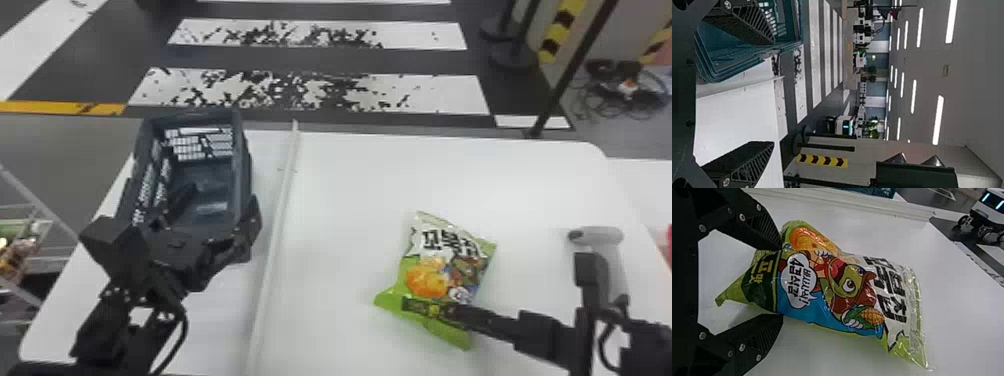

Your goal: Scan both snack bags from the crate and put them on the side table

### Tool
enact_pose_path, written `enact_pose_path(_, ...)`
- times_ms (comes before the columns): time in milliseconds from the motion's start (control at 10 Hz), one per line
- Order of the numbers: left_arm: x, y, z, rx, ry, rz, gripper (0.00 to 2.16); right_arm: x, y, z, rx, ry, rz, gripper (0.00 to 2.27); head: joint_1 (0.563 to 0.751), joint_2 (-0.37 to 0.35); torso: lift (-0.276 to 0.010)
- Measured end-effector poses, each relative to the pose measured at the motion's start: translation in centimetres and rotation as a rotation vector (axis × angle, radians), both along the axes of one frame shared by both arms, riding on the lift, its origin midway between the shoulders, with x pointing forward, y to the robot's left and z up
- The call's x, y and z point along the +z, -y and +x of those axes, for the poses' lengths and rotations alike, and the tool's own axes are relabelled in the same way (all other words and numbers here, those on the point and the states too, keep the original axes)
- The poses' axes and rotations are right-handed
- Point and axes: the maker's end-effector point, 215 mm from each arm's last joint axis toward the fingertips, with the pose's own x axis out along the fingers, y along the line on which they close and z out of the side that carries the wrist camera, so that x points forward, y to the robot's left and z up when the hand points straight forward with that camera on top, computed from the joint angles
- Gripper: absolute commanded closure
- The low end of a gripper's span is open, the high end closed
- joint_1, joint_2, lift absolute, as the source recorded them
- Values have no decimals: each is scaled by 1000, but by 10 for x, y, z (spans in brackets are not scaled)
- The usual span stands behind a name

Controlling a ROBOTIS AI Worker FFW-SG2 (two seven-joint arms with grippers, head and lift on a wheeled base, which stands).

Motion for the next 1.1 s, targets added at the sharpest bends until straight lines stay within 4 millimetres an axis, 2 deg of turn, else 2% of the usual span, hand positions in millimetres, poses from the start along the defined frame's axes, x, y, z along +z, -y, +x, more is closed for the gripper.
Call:
enact_pose_path(100, 0, -1, 0, 1, 0, 1, 93, 1, -3, 1, 6, -4, 25, 2246, 695, 44, -87)
enact_pose_path(600, 2, -4, 1, 4, 9, -4, 100, -2, -5, -3, 23, -34, 28, 2253, 695, 53, -87)
enact_pose_path(800, 2, -7, 0, 9, 8, -4, 100, 7, 0, 1, 32, -6, -28, 2253, 695, 53, -87)
enact_pose_path(900, 2, -8, 0, 11, 7, -5, 100, 18, 8, 7, 39, 32, -110, 2253, 695, 43, -87)
enact_pose_path(1100, 3, -8, 0, 11, 11, -5, 100, 54, 27, 22, 59, 96, -264, 2253, 695, 11, -87)
